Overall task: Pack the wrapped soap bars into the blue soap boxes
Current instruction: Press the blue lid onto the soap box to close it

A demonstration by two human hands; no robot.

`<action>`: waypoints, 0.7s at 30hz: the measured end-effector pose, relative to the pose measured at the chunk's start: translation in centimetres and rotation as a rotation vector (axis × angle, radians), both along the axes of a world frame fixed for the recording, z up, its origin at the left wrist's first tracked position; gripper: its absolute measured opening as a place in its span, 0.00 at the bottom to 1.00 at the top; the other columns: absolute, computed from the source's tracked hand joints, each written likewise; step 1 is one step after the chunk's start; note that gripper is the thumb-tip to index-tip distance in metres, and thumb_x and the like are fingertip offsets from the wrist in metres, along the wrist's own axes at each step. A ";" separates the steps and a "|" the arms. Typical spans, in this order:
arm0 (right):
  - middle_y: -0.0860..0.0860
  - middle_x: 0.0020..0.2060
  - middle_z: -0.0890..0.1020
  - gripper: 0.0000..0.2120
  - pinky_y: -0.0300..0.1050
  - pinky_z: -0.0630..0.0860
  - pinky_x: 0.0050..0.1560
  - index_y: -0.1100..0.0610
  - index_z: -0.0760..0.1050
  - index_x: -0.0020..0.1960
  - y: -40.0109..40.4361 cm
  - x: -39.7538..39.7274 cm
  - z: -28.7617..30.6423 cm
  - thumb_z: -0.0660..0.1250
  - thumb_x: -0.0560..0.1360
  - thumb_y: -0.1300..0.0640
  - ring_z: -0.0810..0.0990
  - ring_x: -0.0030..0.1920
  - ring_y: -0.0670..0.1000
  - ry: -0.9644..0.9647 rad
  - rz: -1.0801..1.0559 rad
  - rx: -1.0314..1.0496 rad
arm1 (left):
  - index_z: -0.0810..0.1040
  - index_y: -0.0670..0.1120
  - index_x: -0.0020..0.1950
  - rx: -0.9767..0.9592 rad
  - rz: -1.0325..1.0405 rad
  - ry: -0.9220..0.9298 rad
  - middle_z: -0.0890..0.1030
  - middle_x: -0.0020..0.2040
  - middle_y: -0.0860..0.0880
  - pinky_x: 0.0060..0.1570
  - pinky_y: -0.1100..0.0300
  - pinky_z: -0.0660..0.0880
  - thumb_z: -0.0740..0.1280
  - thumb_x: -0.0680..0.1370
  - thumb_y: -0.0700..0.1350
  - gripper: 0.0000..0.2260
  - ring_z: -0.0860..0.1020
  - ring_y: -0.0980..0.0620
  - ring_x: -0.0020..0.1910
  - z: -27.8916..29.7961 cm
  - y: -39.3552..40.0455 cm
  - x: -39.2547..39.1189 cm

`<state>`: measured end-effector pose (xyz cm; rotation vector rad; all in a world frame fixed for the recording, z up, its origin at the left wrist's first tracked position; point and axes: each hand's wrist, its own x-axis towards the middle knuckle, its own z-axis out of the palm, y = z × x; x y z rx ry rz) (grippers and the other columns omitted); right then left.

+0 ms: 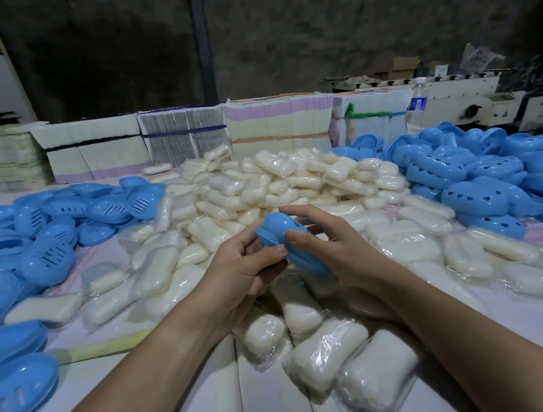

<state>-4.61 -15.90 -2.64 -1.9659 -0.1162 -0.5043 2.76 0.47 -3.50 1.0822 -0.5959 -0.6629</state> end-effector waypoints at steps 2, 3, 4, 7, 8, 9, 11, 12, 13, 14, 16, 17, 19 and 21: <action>0.39 0.58 0.79 0.19 0.37 0.73 0.57 0.42 0.75 0.64 -0.1 -0.1 0.0 0.66 0.74 0.45 0.76 0.54 0.37 -0.003 -0.007 -0.009 | 0.75 0.39 0.68 0.019 -0.003 -0.011 0.83 0.55 0.42 0.49 0.65 0.80 0.63 0.79 0.30 0.17 0.84 0.57 0.40 -0.1 -0.1 0.0; 0.39 0.59 0.79 0.20 0.39 0.73 0.59 0.44 0.76 0.65 -0.1 -0.1 -0.1 0.66 0.74 0.45 0.76 0.54 0.38 -0.004 -0.015 -0.015 | 0.76 0.40 0.67 0.024 -0.006 -0.010 0.84 0.54 0.43 0.49 0.65 0.80 0.62 0.79 0.30 0.17 0.84 0.58 0.39 0.0 -0.2 0.0; 0.39 0.59 0.79 0.20 0.41 0.73 0.61 0.44 0.76 0.66 -0.2 -0.1 -0.2 0.66 0.74 0.45 0.76 0.55 0.38 -0.004 -0.020 -0.020 | 0.76 0.41 0.67 0.026 -0.009 -0.007 0.84 0.54 0.43 0.50 0.65 0.80 0.62 0.79 0.30 0.17 0.84 0.57 0.40 0.1 -0.2 0.0; 0.36 0.55 0.80 0.18 0.37 0.75 0.55 0.39 0.75 0.63 0.0 0.0 -0.3 0.67 0.74 0.43 0.77 0.54 0.38 -0.011 -0.005 0.009 | 0.76 0.41 0.67 0.003 -0.006 0.009 0.83 0.61 0.41 0.60 0.59 0.79 0.61 0.80 0.30 0.17 0.83 0.48 0.58 0.3 -0.2 -0.3; 0.36 0.53 0.80 0.16 0.35 0.75 0.52 0.36 0.75 0.61 0.1 0.0 -0.2 0.66 0.74 0.43 0.78 0.53 0.38 -0.015 0.000 0.024 | 0.76 0.41 0.68 -0.017 0.001 0.022 0.82 0.62 0.40 0.62 0.57 0.77 0.61 0.80 0.31 0.17 0.81 0.45 0.62 0.4 -0.2 -0.4; 0.36 0.52 0.80 0.15 0.35 0.76 0.51 0.34 0.75 0.60 0.2 0.1 -0.1 0.66 0.74 0.42 0.78 0.52 0.38 -0.017 0.002 0.035 | 0.76 0.40 0.67 -0.036 0.015 0.040 0.82 0.63 0.40 0.63 0.55 0.77 0.61 0.80 0.31 0.17 0.80 0.44 0.63 0.4 -0.3 -0.4; 0.38 0.53 0.80 0.16 0.37 0.77 0.51 0.34 0.74 0.61 0.3 0.3 -0.2 0.65 0.74 0.39 0.79 0.54 0.40 -0.016 -0.005 0.040 | 0.76 0.39 0.67 -0.066 0.033 0.075 0.82 0.63 0.39 0.63 0.54 0.77 0.62 0.80 0.31 0.16 0.79 0.43 0.64 0.4 -0.3 -0.5; 0.38 0.54 0.80 0.17 0.38 0.77 0.51 0.34 0.73 0.62 0.3 0.3 -0.2 0.65 0.73 0.38 0.79 0.54 0.40 -0.017 -0.006 0.040 | 0.76 0.38 0.67 -0.073 0.034 0.086 0.81 0.63 0.38 0.64 0.53 0.76 0.62 0.80 0.32 0.16 0.79 0.42 0.65 0.4 -0.3 -0.5; 0.40 0.55 0.79 0.19 0.38 0.77 0.51 0.35 0.73 0.63 0.3 0.4 -0.3 0.65 0.73 0.37 0.79 0.55 0.41 -0.018 -0.005 0.049 | 0.76 0.37 0.67 -0.074 0.031 0.092 0.81 0.63 0.38 0.64 0.52 0.76 0.62 0.80 0.32 0.16 0.78 0.41 0.65 0.4 -0.3 -0.5; 0.42 0.57 0.79 0.20 0.38 0.77 0.51 0.36 0.73 0.64 0.3 0.4 -0.4 0.65 0.73 0.36 0.79 0.55 0.41 -0.017 -0.002 0.061 | 0.76 0.37 0.67 -0.072 0.027 0.094 0.81 0.63 0.38 0.64 0.52 0.75 0.62 0.80 0.32 0.16 0.78 0.41 0.65 0.5 -0.2 -0.4; 0.45 0.58 0.79 0.20 0.38 0.77 0.51 0.37 0.73 0.65 0.4 0.4 -0.4 0.64 0.74 0.37 0.79 0.55 0.42 -0.011 0.005 0.064 | 0.75 0.38 0.68 -0.063 0.015 0.091 0.81 0.63 0.37 0.64 0.53 0.76 0.61 0.80 0.31 0.16 0.78 0.41 0.65 0.5 -0.1 -0.4; 0.45 0.58 0.79 0.18 0.37 0.76 0.51 0.37 0.73 0.64 0.4 0.4 -0.3 0.64 0.74 0.38 0.78 0.55 0.42 -0.008 0.012 0.056 | 0.75 0.38 0.68 -0.065 0.006 0.087 0.81 0.63 0.38 0.64 0.53 0.76 0.61 0.80 0.31 0.17 0.78 0.42 0.65 0.6 -0.1 -0.4; 0.44 0.57 0.79 0.15 0.38 0.76 0.52 0.35 0.73 0.62 0.4 0.3 -0.2 0.64 0.76 0.41 0.78 0.55 0.42 -0.014 0.020 0.049 | 0.75 0.37 0.68 -0.070 -0.002 0.082 0.81 0.63 0.37 0.64 0.54 0.76 0.61 0.80 0.32 0.17 0.78 0.42 0.65 0.6 0.0 -0.5; 0.43 0.56 0.79 0.14 0.37 0.76 0.53 0.35 0.73 0.61 0.5 0.3 0.0 0.63 0.76 0.42 0.78 0.54 0.42 -0.018 0.012 0.046 | 0.75 0.37 0.68 -0.074 -0.003 0.086 0.80 0.64 0.37 0.64 0.53 0.76 0.62 0.80 0.32 0.17 0.78 0.41 0.66 0.6 0.1 -0.4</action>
